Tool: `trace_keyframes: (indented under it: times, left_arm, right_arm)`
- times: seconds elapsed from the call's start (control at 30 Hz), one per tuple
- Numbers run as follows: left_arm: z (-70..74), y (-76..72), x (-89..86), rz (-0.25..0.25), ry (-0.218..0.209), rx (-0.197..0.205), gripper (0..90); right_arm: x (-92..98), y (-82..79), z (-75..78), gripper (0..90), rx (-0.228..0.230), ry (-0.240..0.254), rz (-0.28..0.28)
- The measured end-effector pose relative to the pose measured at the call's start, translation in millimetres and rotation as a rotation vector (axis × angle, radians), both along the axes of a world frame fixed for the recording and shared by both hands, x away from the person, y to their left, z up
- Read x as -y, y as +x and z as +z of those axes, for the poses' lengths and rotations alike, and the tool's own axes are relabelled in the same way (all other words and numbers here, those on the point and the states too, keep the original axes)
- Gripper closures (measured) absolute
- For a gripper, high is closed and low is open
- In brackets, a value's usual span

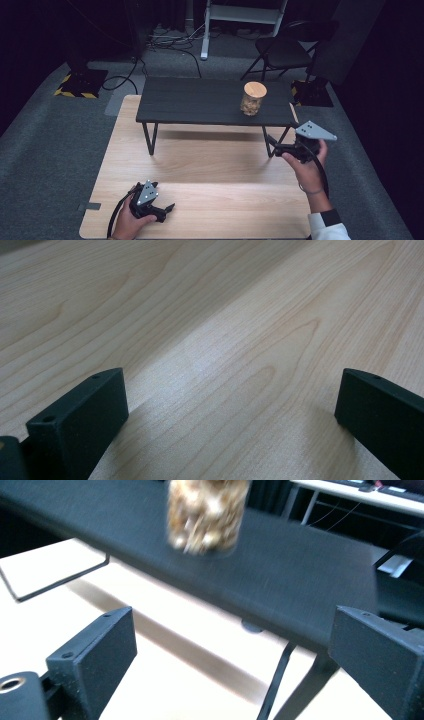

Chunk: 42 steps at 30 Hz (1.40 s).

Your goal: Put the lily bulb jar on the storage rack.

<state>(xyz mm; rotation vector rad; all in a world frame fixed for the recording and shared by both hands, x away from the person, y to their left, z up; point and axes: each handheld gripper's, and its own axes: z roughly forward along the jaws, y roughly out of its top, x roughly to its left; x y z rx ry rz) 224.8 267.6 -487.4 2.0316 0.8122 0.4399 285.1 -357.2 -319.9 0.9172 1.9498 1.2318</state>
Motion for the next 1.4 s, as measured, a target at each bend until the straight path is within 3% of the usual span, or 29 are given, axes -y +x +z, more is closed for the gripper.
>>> trace_keyframes:
  times: [0.43,0.8,1.4]
  left_arm:
    - [0.0,-0.1,0.1,0.002,0.0,0.0,0.5]
    - [0.0,-0.2,0.1,0.002,0.0,0.0,0.5]
    - [-0.1,-0.3,0.2,0.003,-0.002,-0.001,0.5]
  right_arm:
    - [17.0,-31.2,-60.5,5.0,-0.096,-0.003,0.002]
    - [19.3,-41.0,-103.5,5.1,-0.171,-0.011,0.025]
    - [24.3,-47.4,-141.5,5.1,-0.286,-0.06,0.007]
